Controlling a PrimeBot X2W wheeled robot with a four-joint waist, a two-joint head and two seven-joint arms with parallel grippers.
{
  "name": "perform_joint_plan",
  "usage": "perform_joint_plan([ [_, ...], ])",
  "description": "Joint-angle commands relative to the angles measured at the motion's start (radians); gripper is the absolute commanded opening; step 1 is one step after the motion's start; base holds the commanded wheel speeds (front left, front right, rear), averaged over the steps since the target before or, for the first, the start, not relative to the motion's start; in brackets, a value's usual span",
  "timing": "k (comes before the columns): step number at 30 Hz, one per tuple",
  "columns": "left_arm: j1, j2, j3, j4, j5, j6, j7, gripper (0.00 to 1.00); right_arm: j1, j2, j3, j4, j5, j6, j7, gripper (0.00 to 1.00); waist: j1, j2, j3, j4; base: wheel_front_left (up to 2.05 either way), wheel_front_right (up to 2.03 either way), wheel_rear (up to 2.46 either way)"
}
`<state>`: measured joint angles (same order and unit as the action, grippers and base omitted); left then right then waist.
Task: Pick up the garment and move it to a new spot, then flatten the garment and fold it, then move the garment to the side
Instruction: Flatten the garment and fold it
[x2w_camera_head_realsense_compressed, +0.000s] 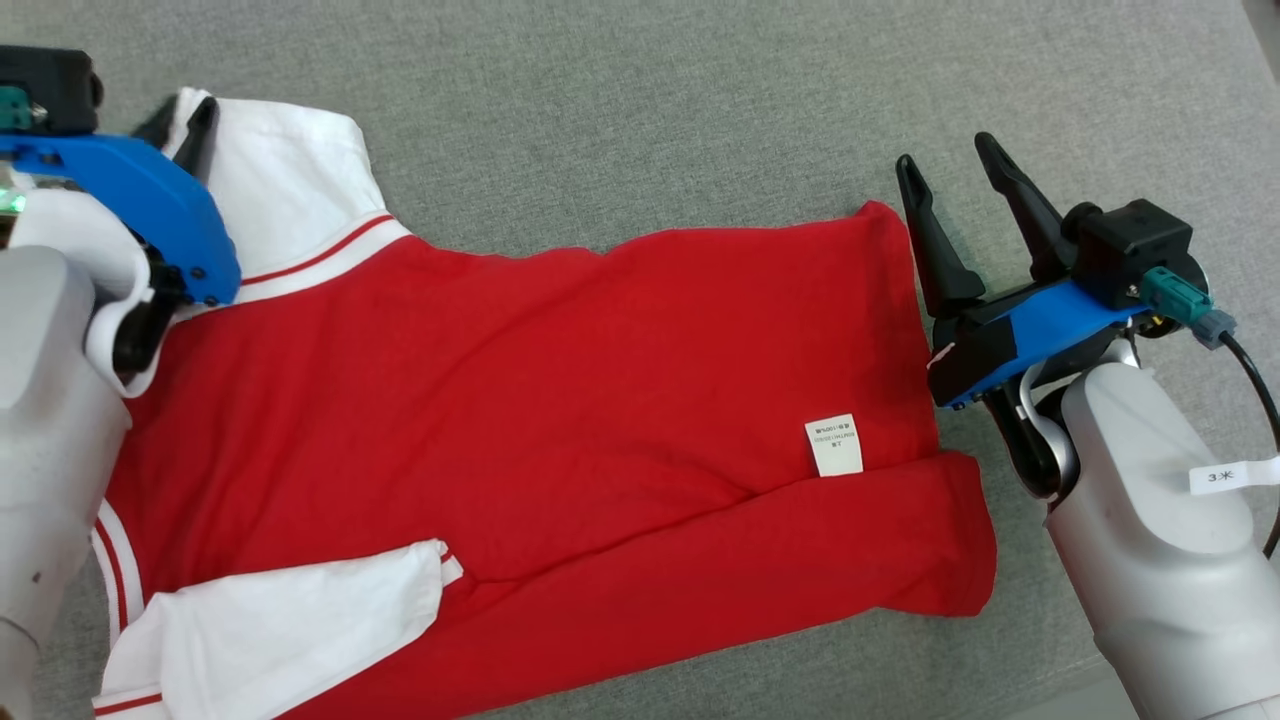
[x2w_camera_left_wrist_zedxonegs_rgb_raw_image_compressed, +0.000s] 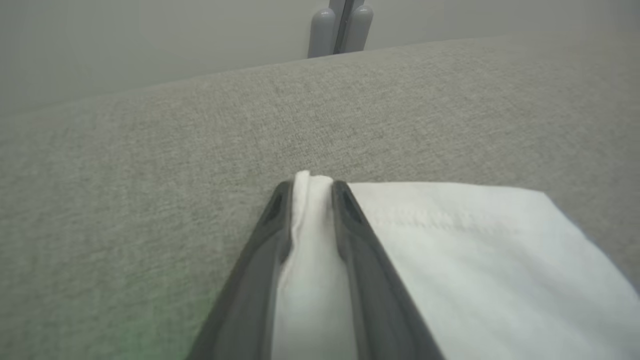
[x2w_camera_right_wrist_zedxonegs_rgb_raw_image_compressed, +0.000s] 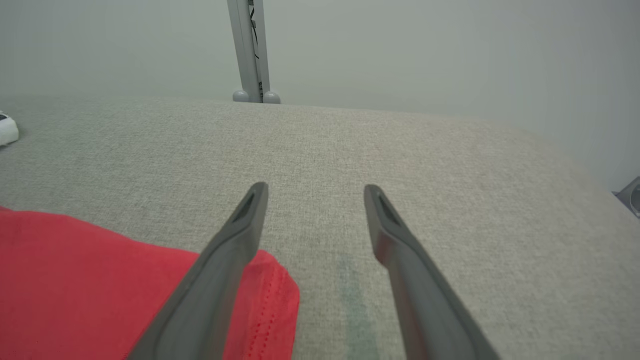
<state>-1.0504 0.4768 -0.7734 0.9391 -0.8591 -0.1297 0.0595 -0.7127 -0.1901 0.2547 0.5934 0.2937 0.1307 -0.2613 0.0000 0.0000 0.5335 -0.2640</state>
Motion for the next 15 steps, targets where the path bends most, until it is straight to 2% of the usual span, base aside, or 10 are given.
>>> perform_joint_plan([
  [1,0.045,-0.004,-0.034,0.011,-0.011,-0.001,-0.004,0.00,-0.003,-0.008,0.006,0.011,0.010,0.000,-0.005,1.00,0.0000,0.0000,-0.010,0.001,0.00,0.00,0.00],
  [8,0.013,0.006,-0.073,-0.006,-0.033,-0.001,-0.111,0.00,0.012,-0.032,0.046,0.053,0.081,0.000,0.049,1.00,0.0000,0.0000,-0.044,0.018,0.00,0.00,0.00],
  [15,0.001,-0.007,-0.131,-0.024,-0.053,-0.001,-0.174,0.00,0.029,-0.059,0.086,0.082,0.136,0.000,0.121,1.00,0.0000,0.0000,-0.060,0.048,0.00,0.00,0.00],
])
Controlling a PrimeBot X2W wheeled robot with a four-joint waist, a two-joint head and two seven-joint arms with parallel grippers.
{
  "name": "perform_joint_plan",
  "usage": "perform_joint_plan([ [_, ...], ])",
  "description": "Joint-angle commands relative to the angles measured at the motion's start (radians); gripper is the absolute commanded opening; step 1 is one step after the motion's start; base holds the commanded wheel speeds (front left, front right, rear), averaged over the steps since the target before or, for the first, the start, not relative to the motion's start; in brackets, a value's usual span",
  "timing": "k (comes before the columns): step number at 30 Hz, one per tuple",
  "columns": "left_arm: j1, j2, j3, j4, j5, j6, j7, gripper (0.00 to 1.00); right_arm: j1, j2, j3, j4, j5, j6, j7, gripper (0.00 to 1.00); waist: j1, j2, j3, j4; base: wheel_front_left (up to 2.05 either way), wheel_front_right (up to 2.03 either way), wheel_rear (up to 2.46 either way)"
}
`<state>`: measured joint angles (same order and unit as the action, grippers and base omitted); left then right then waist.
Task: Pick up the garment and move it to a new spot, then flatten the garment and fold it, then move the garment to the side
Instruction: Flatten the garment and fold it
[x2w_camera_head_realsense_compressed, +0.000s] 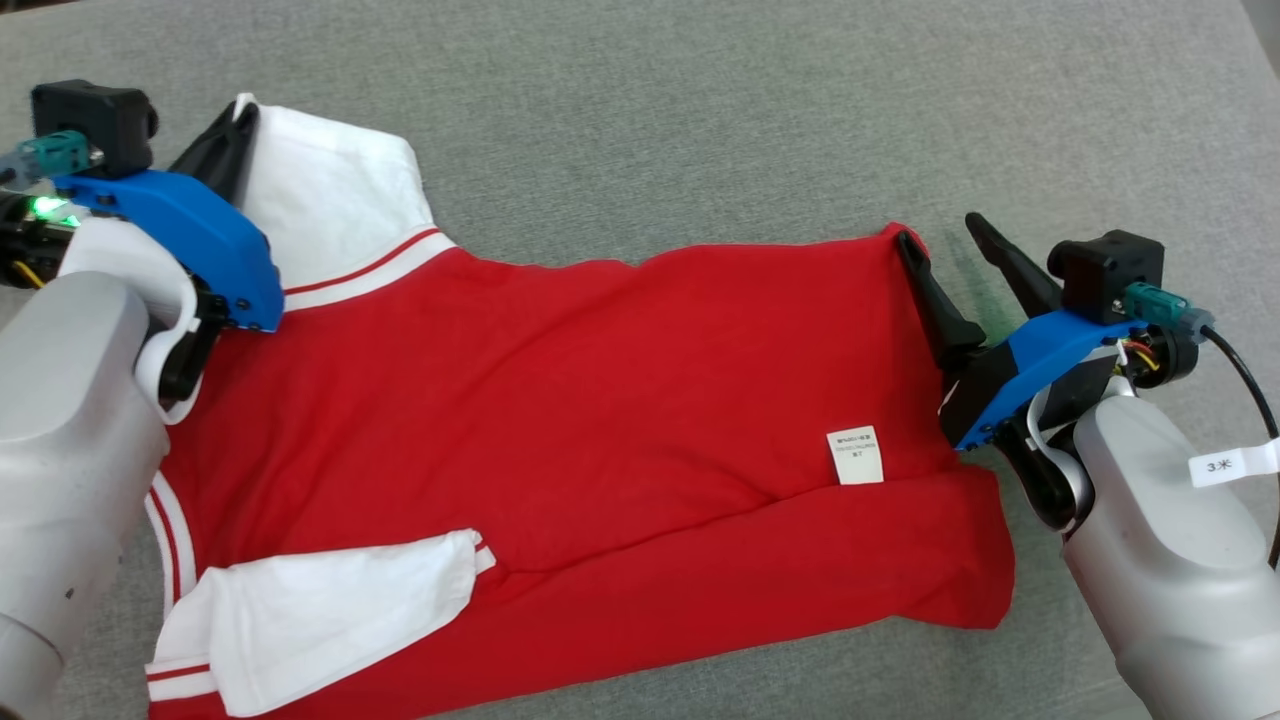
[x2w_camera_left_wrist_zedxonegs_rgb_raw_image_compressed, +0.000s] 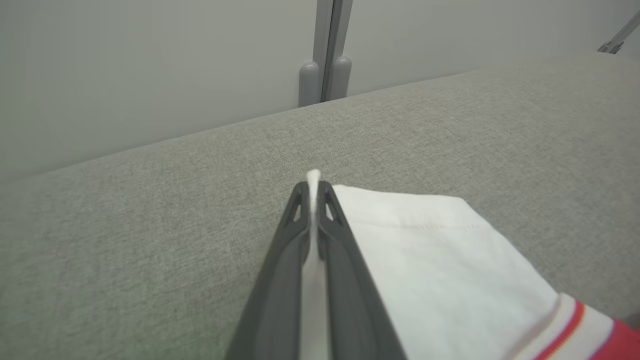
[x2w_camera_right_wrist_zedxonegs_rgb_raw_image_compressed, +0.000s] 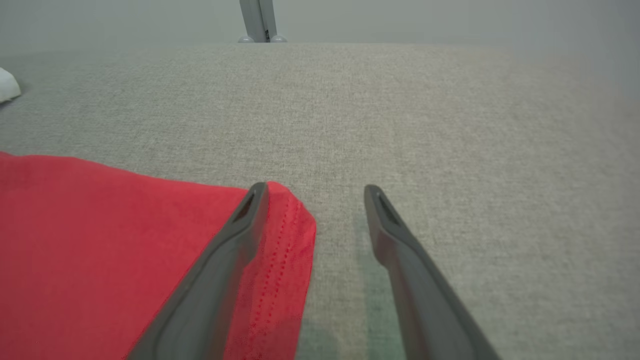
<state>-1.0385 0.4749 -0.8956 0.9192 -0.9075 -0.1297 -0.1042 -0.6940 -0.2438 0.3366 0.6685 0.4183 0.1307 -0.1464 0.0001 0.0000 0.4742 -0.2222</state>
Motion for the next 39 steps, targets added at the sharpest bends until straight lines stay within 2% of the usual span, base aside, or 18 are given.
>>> perform_joint_plan([
  [1,-0.013,-0.010,-0.016,-0.006,-0.006,-0.001,-0.017,0.00,0.012,-0.006,0.008,0.012,0.020,0.000,0.014,1.00,-0.0001,0.0000,-0.002,0.011,0.00,0.00,0.00],
  [12,-0.039,-0.029,-0.075,-0.019,-0.022,-0.001,-0.076,0.00,-0.007,0.001,0.066,0.068,0.061,0.000,0.098,1.00,-0.0001,0.0000,0.000,0.043,0.00,0.00,0.00],
  [13,-0.040,-0.030,-0.079,-0.019,-0.025,-0.001,-0.081,0.00,-0.008,0.002,0.072,0.071,0.068,0.001,0.103,0.44,-0.0001,0.0000,-0.001,0.046,0.00,0.00,0.00],
  [14,-0.043,-0.031,-0.083,-0.020,-0.025,-0.001,-0.086,0.00,-0.010,0.003,0.077,0.070,0.076,0.001,0.105,0.13,-0.0001,0.0000,-0.002,0.049,0.00,0.00,0.00],
  [15,-0.045,-0.031,-0.085,-0.020,-0.025,-0.001,-0.093,0.00,-0.011,0.005,0.077,0.069,0.089,0.001,0.106,0.00,-0.0001,0.0000,-0.004,0.052,0.00,0.00,0.00],
  [20,-0.042,-0.033,-0.089,-0.032,-0.040,-0.001,-0.129,0.00,-0.033,-0.026,0.056,0.075,0.085,0.000,0.057,0.00,-0.0001,0.0000,-0.023,0.068,0.00,0.00,0.00],
  [28,0.021,-0.016,-0.054,-0.104,-0.039,-0.001,-0.161,0.00,-0.036,-0.008,0.009,0.131,0.035,0.000,-0.057,0.00,-0.0001,0.0000,-0.077,0.097,0.00,0.00,0.00],
  [34,0.124,0.005,0.032,-0.238,0.009,0.002,-0.161,0.00,0.000,-0.006,-0.002,0.156,0.022,0.000,-0.089,0.00,-0.0001,0.0000,-0.115,0.124,0.00,0.00,0.00],
  [39,0.260,0.019,0.113,-0.371,0.068,0.028,-0.162,0.00,0.048,-0.008,-0.019,0.154,0.012,0.000,-0.110,0.00,-0.0001,0.0000,-0.144,0.143,0.00,0.00,0.00],
])
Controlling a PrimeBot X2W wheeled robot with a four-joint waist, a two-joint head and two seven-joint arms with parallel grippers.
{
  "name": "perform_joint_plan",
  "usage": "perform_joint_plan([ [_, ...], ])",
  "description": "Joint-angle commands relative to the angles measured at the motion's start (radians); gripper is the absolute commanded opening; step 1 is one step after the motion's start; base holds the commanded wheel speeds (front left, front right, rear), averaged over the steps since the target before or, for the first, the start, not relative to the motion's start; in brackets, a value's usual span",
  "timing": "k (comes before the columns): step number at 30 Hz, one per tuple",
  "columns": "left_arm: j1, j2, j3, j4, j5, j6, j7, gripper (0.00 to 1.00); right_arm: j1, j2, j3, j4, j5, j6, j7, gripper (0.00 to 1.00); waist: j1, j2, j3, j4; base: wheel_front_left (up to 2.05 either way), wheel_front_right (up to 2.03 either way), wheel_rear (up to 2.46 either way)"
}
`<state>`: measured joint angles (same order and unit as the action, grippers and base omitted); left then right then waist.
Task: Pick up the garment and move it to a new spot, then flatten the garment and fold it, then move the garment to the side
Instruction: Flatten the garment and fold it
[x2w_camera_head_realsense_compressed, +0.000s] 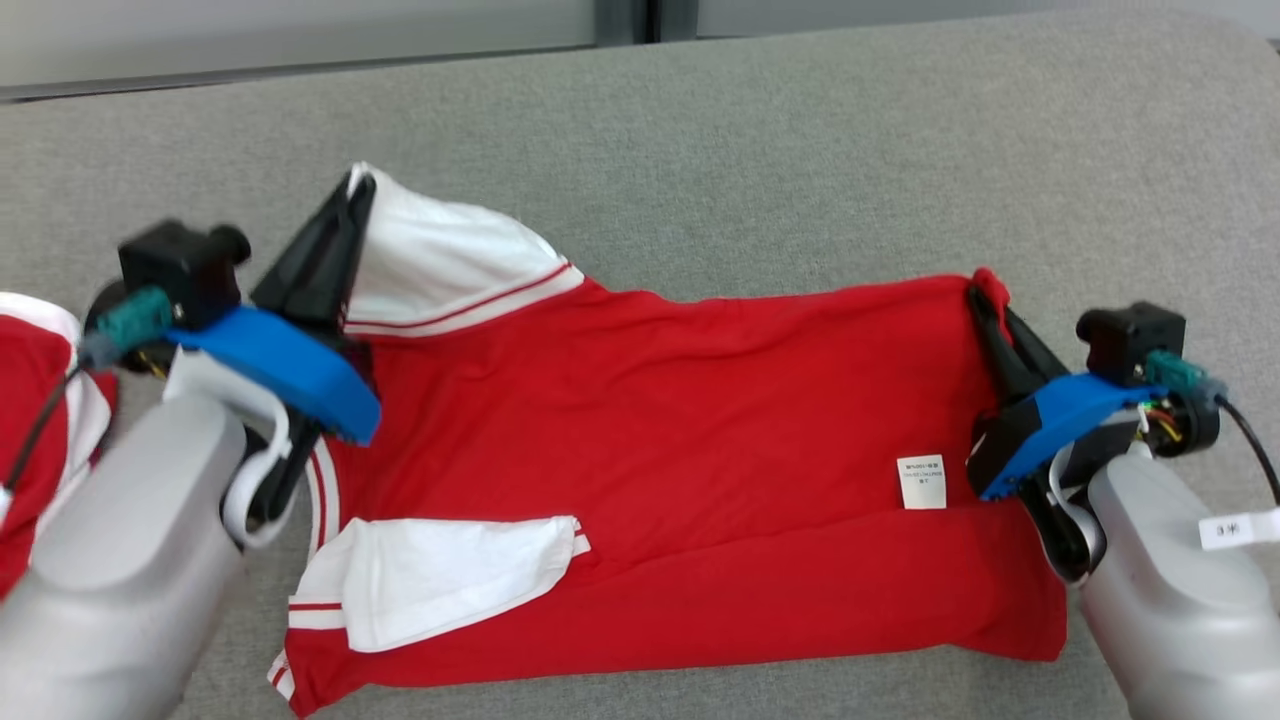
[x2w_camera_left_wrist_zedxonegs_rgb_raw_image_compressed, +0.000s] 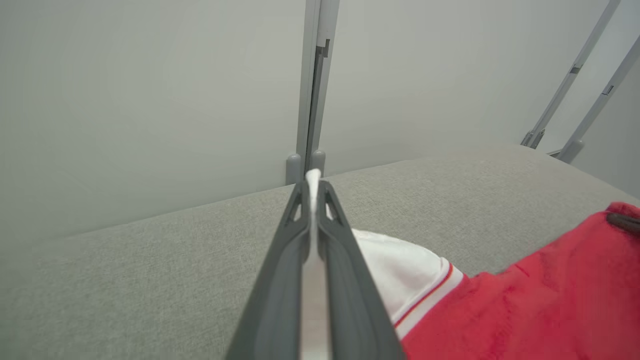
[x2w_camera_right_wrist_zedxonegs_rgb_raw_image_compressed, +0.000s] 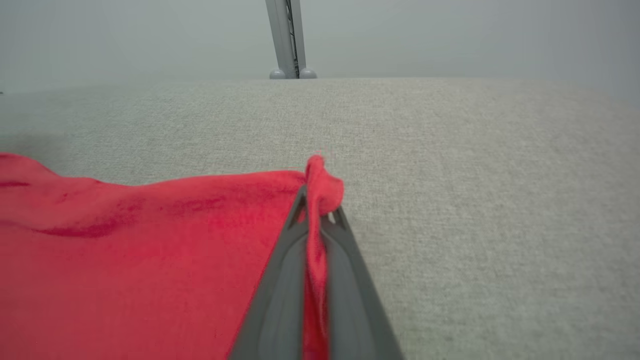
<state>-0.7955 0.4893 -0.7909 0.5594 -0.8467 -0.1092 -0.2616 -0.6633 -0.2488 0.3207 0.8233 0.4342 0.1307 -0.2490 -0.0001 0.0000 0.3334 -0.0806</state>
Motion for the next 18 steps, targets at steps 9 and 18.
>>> perform_joint_plan([
  [9,0.283,0.014,0.125,-0.208,0.074,0.049,-0.004,0.00,0.156,0.005,-0.047,-0.096,-0.016,0.000,-0.016,0.00,0.0001,0.0000,-0.054,0.018,0.00,0.00,0.00],
  [18,0.475,-0.004,0.189,-0.281,0.100,0.073,-0.004,0.00,0.261,0.000,-0.088,-0.167,-0.043,0.000,-0.016,0.00,0.0001,0.0000,-0.085,0.036,0.00,0.00,0.00],
])
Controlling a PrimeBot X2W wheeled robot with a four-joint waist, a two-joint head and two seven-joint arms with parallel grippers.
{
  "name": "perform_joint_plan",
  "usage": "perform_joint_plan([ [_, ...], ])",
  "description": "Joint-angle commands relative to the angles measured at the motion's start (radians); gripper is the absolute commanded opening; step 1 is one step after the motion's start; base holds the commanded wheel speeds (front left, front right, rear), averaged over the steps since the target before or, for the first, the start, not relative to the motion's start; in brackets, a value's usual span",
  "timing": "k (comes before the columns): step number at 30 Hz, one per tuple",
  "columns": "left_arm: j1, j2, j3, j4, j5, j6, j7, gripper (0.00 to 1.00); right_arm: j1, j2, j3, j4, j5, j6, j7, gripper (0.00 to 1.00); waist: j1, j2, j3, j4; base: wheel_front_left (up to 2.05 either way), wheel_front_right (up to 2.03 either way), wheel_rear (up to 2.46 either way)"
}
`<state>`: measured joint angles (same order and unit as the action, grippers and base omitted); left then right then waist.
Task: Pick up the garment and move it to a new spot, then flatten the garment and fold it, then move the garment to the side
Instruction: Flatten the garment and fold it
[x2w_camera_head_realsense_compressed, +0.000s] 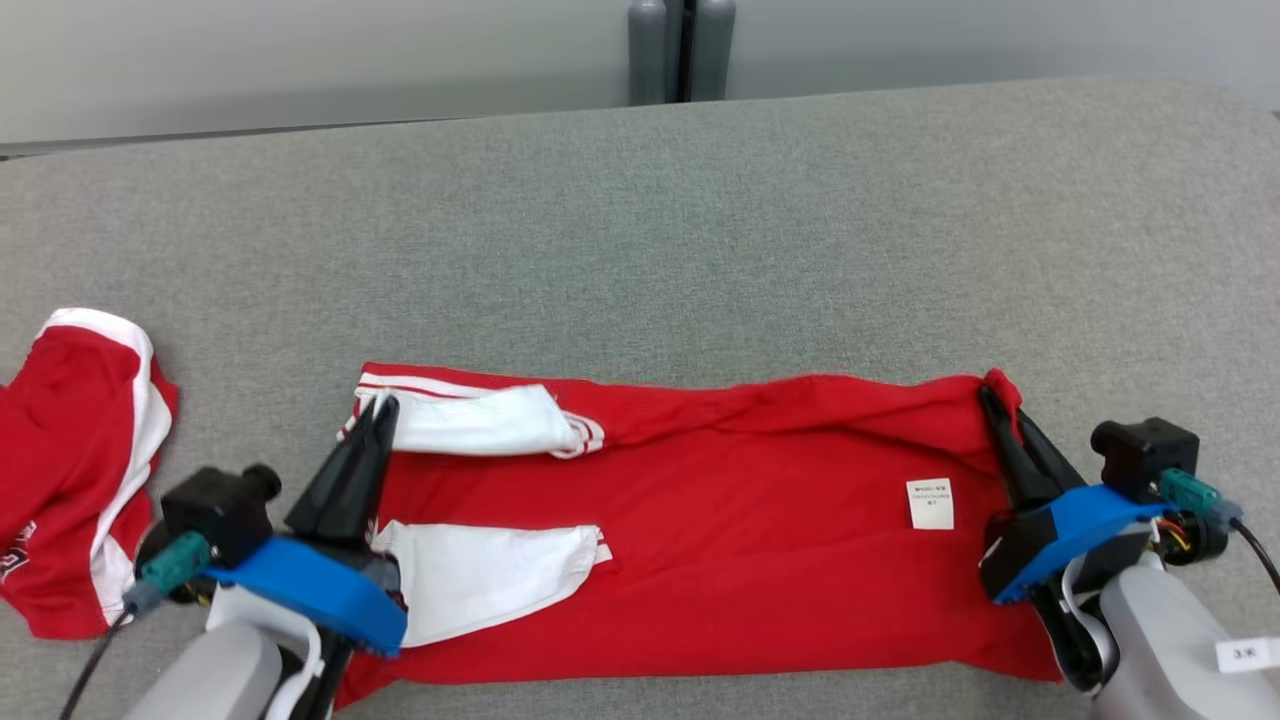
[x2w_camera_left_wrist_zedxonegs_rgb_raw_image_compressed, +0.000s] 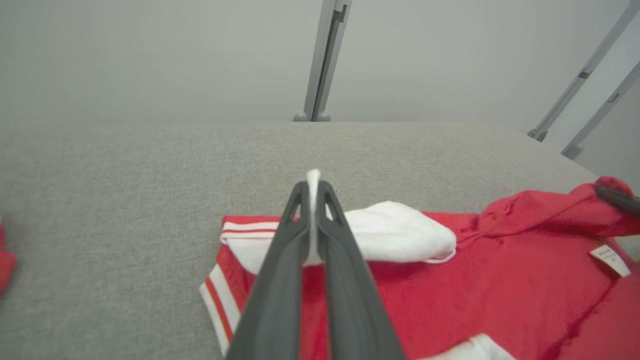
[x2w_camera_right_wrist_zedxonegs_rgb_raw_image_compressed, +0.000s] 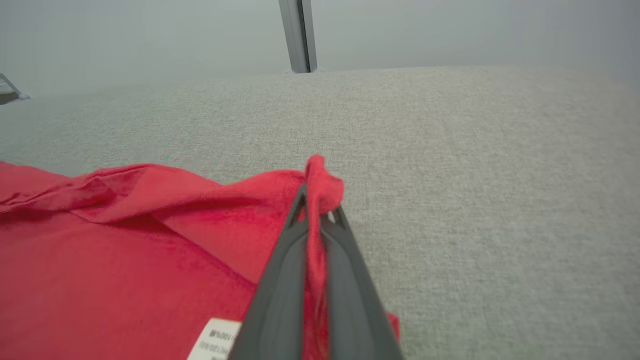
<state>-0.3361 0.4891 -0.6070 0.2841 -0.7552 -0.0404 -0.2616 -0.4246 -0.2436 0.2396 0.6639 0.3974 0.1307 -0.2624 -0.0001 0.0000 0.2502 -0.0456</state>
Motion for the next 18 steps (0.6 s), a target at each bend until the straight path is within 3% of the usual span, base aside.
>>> perform_joint_plan([
  [1,0.033,-0.007,0.009,-0.010,0.012,0.005,-0.004,0.00,0.032,-0.005,-0.015,-0.019,-0.010,0.000,-0.002,0.00,0.0001,0.0000,-0.006,0.004,0.00,0.00,0.00],
  [18,0.214,-0.083,0.097,-0.017,0.038,0.016,-0.005,0.00,0.249,0.064,-0.129,-0.193,-0.053,0.000,-0.003,0.00,0.0001,0.0000,-0.034,0.021,0.00,0.00,0.00],
])
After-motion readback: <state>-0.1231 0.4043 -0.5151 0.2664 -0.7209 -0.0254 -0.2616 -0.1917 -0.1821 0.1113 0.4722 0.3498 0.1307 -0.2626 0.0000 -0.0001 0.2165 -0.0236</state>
